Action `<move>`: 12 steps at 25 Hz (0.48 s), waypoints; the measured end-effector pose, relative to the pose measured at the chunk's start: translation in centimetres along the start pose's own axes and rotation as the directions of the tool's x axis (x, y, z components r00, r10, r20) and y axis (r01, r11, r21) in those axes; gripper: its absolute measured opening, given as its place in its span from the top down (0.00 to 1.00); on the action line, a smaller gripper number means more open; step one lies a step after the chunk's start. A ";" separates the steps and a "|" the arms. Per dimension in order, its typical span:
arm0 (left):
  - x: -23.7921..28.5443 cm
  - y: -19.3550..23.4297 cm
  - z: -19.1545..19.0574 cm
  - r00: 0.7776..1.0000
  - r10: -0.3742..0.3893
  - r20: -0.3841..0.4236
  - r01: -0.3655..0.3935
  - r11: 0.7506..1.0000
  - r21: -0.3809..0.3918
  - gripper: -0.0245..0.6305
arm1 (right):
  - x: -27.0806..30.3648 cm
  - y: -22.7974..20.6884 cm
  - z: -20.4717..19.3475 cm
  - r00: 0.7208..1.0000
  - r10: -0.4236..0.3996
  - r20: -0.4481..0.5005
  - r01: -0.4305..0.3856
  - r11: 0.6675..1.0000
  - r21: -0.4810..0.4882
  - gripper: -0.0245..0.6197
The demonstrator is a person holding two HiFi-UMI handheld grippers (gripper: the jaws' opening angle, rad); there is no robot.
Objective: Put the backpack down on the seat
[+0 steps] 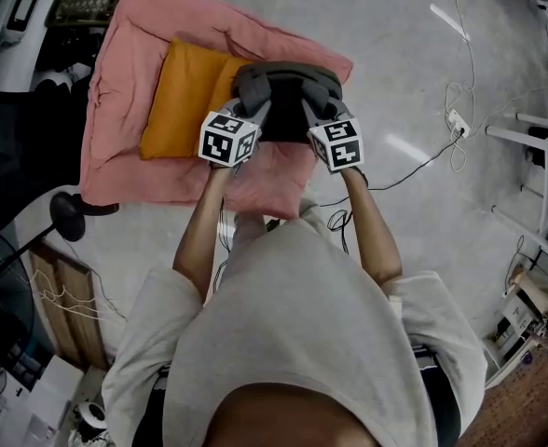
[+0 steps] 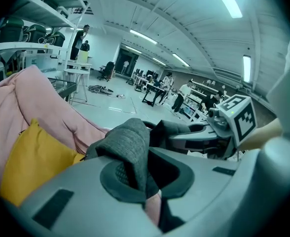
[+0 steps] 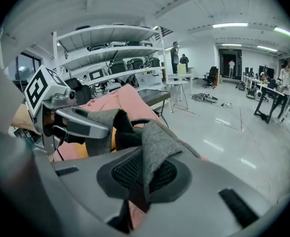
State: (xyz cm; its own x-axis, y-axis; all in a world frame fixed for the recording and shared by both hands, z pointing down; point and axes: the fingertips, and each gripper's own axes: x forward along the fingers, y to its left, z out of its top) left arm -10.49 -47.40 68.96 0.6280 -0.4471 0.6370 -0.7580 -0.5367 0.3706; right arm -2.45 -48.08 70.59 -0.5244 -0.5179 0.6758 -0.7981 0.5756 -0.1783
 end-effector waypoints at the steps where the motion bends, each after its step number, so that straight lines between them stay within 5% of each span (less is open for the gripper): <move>1: 0.3 0.3 0.1 1.000 -0.001 -0.002 0.001 1.000 -0.004 0.92 | 0.4 -0.3 0.1 1.000 0.000 -0.004 0.000 1.000 -0.001 0.91; 12: 3.7 2.5 -0.3 0.998 0.006 -0.065 -0.007 1.000 -0.022 0.92 | 4.4 -3.0 0.2 0.999 -0.002 -0.033 0.004 0.999 0.043 0.90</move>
State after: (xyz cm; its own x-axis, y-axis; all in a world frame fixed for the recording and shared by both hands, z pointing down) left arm -10.08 -50.18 72.49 0.6109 -0.4030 0.6815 -0.7663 -0.5174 0.3809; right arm -2.42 -52.25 73.93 -0.5126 -0.4978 0.6996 -0.8119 0.5461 -0.2063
